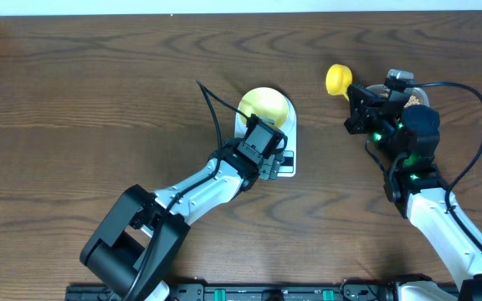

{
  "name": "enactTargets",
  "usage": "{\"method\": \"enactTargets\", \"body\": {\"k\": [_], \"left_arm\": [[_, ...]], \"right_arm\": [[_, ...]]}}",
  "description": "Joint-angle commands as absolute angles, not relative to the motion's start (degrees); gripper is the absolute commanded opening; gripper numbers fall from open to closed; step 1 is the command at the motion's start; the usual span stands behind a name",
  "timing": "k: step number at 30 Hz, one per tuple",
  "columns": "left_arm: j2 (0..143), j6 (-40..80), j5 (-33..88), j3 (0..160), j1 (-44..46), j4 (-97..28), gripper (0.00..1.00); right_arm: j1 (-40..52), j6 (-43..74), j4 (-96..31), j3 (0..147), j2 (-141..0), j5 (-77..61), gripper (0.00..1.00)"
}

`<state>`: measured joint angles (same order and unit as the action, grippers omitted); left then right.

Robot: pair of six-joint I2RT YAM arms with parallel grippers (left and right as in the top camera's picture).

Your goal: Scoop item into bowl and weigh 50g on scale

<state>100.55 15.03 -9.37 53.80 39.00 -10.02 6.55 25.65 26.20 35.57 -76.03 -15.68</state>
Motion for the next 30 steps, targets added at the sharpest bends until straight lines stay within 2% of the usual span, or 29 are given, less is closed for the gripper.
{"method": "enactTargets", "body": {"k": [1,30], "left_arm": [[101.75,15.09,-10.22,53.01,38.81,-9.93,0.93],[102.74,15.11,-11.27,52.97,38.81,-10.39,0.93]], "right_arm": [[6.22,26.09,26.33,36.36,-76.20,-16.08,0.01],[6.22,26.09,26.30,36.36,-76.20,-16.58,0.01]]}}
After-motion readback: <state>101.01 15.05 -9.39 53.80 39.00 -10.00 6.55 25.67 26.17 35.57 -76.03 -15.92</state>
